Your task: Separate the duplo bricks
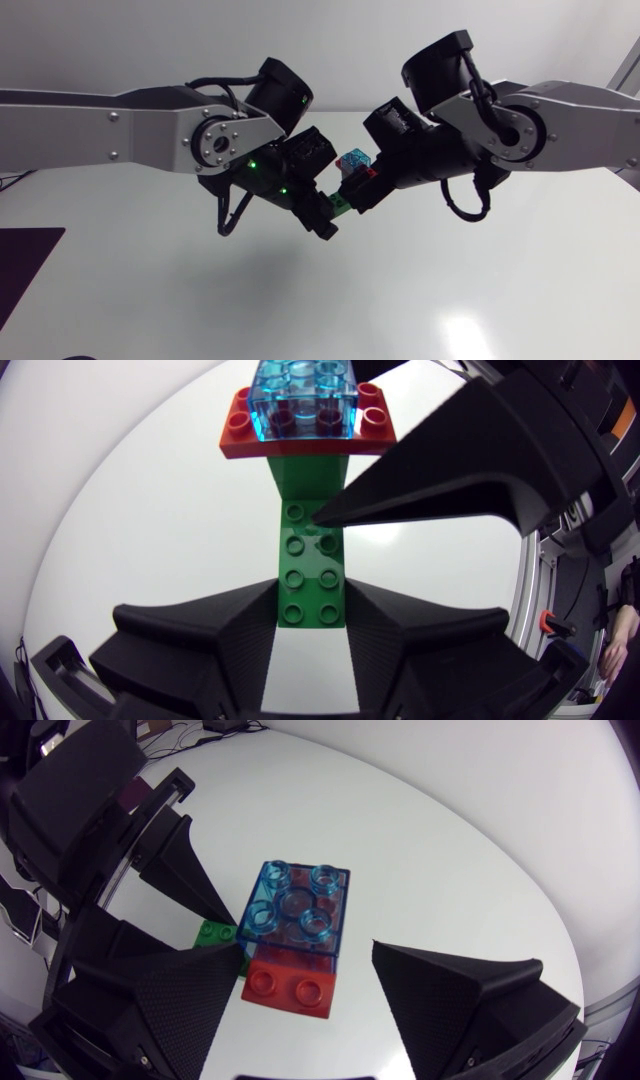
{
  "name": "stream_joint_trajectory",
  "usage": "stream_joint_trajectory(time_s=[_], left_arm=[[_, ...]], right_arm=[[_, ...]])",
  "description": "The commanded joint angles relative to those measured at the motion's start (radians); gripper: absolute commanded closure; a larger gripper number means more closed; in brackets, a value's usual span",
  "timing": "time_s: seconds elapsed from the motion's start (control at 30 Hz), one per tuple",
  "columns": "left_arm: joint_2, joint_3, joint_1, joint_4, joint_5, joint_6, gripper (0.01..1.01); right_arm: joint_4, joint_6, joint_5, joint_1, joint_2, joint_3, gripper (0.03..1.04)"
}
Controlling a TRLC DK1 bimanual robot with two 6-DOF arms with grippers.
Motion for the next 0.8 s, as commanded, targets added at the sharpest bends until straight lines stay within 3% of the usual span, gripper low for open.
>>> stream_joint_trajectory(time_s=[0.0,0.2,0.43,0.63,0.77], left_arm=[[-0.035,0.028,-0.013,-0.009,-0.001,-0.018,0.751],[-0.038,0.022,-0.013,-0.007,-0.001,-0.018,0.751],[-0.035,0.009,-0.015,-0.007,-0.004,-0.014,0.751],[-0.027,0.005,-0.030,-0.006,-0.018,-0.014,0.751],[-0.015,-0.009,-0.039,-0.001,-0.035,-0.010,0.749]], right_arm=[[0.012,0.015,0.017,0.010,0.023,-0.035,0.28],[0.036,0.015,0.051,0.026,0.023,-0.044,0.72],[0.058,0.011,0.058,0.045,0.009,-0.060,0.81],[0.066,0.009,0.061,0.062,0.011,-0.061,0.82],[0.059,0.029,-0.003,0.026,0.003,-0.043,0.82]])
